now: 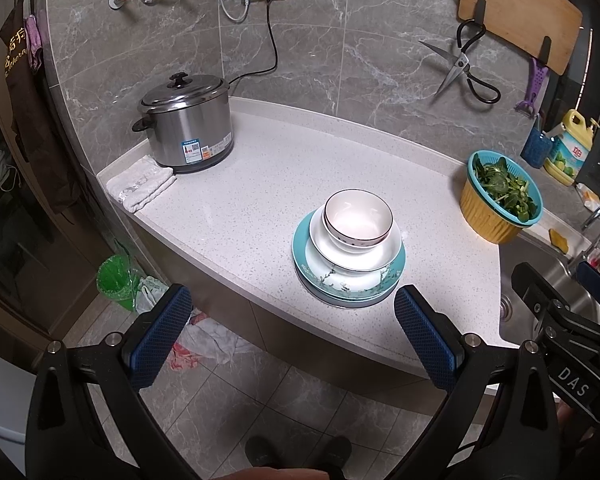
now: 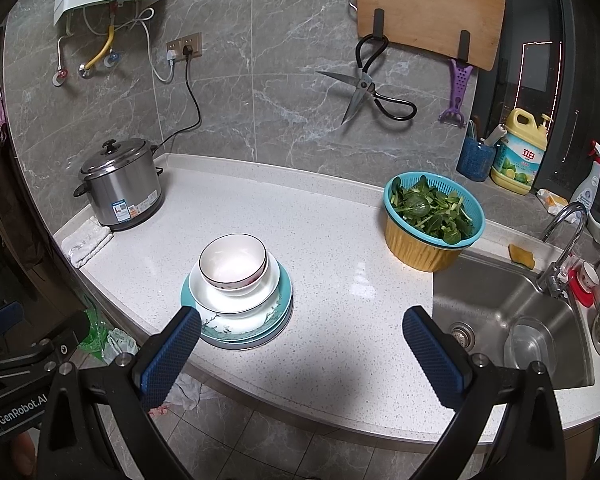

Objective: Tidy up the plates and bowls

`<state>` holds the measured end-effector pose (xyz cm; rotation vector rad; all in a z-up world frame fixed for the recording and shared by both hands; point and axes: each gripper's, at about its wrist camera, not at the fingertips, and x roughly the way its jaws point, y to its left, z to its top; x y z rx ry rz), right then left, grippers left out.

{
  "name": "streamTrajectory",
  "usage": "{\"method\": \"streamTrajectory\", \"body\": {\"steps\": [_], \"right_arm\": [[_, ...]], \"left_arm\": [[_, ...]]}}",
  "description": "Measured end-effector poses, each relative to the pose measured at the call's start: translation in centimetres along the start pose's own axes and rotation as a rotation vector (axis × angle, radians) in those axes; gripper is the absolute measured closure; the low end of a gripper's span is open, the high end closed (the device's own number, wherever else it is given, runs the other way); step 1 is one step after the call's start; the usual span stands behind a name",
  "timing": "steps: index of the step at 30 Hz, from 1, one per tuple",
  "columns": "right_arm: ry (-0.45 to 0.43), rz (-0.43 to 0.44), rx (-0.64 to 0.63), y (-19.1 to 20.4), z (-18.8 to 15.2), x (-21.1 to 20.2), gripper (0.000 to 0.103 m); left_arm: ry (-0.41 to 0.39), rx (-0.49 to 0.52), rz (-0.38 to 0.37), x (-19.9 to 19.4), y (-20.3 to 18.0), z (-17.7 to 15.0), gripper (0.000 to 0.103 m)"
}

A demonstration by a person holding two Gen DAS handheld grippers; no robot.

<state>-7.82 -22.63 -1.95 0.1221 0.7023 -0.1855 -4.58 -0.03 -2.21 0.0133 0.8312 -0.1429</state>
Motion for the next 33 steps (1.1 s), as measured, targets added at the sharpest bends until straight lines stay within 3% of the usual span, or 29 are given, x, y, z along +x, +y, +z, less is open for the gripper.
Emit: {"method": "streamTrajectory", "body": {"steps": [33], "right_arm": [[0.008,0.007,-0.008,-0.6,0.1,0.3,0.0]], "left_arm": [[0.005,-0.005,-0.01,1.6,0.0,0.0,0.0]]}}
